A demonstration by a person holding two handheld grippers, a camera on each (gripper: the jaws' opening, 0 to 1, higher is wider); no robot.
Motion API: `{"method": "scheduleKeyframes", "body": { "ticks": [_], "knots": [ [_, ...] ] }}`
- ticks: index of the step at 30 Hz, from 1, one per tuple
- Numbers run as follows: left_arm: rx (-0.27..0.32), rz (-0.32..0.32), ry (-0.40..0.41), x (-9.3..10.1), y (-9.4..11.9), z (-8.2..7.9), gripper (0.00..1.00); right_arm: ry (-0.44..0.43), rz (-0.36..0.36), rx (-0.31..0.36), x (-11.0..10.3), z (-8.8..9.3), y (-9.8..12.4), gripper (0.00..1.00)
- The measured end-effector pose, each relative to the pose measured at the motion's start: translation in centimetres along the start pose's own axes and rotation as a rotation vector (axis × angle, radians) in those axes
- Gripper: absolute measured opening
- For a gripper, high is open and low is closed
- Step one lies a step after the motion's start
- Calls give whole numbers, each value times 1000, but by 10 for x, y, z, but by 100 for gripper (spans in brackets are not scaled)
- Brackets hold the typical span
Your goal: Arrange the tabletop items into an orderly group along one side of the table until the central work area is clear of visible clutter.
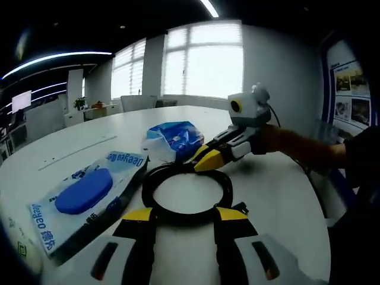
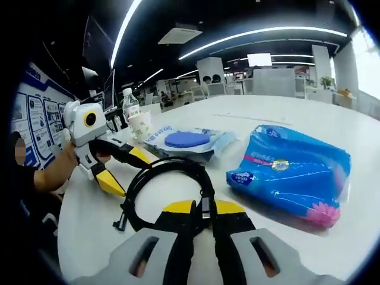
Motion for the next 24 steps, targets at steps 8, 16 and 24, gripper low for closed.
{"method": "scheduleKeyframes", "body": {
  "ticks": [8,16,24],
  "knots": [
    [28,-28,-18,-5,4,-6,25,17,6,-16,-12,5,2,5],
    [70,-49,-26,-1,10,-13,16,18,7,1,-19,5,10,4],
    [108,-69,-7,2,17,-18,8,29,16,25,-28,3,18,4]
  ]
}}
Point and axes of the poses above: the point that each gripper's makers call its tool centre point, and the gripper's own axes: y roughly backward along the fingers, x roughly to its right, z roughly out of its underside, the point moved 1 cm from there along y, roughly backward along the fingers, and after that the axes turned 10 degrees about -x, right-handed, at the moved point
